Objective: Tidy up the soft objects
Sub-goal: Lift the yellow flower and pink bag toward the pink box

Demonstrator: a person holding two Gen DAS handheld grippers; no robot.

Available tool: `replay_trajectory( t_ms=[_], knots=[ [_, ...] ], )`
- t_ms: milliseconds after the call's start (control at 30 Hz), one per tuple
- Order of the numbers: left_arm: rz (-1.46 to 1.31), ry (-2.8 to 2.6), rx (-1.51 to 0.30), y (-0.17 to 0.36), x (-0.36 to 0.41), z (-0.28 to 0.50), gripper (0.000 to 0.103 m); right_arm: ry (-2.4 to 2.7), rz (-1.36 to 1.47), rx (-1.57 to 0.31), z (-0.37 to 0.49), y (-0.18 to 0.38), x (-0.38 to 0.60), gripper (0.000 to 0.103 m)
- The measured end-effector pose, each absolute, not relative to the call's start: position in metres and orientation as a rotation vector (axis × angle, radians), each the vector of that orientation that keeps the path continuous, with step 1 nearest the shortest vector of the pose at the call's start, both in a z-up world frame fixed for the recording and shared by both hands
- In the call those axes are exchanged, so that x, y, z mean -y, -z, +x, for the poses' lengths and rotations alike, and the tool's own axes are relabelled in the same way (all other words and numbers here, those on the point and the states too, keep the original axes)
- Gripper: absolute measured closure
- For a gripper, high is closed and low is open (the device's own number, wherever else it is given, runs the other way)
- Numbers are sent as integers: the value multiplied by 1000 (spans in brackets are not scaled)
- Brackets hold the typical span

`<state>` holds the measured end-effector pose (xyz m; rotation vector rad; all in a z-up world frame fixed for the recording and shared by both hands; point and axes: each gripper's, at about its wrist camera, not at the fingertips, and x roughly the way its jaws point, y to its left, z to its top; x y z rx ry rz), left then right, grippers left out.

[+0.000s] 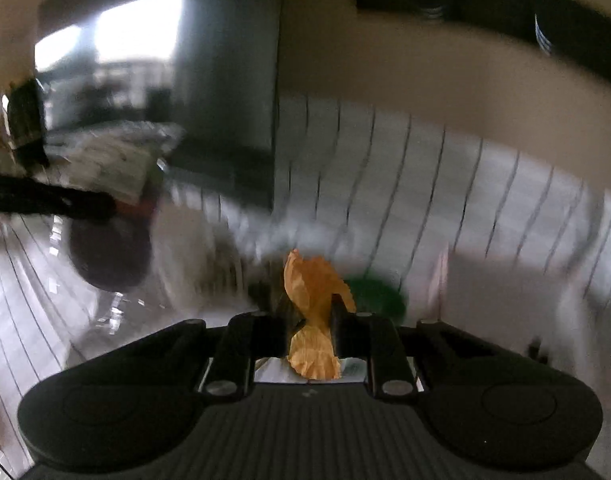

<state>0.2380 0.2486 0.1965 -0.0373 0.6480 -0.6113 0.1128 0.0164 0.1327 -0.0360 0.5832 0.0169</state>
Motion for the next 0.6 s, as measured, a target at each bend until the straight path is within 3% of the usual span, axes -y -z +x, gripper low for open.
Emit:
replay_trajectory(
  t_ms=[267,600],
  knots=[
    [48,607,-591,-232,-190,263,67,10,-43,-445,100,-221,56,85],
    [127,751,-648,-230,-80,241,67,184,7,-416,69,-206,155,85]
  ],
)
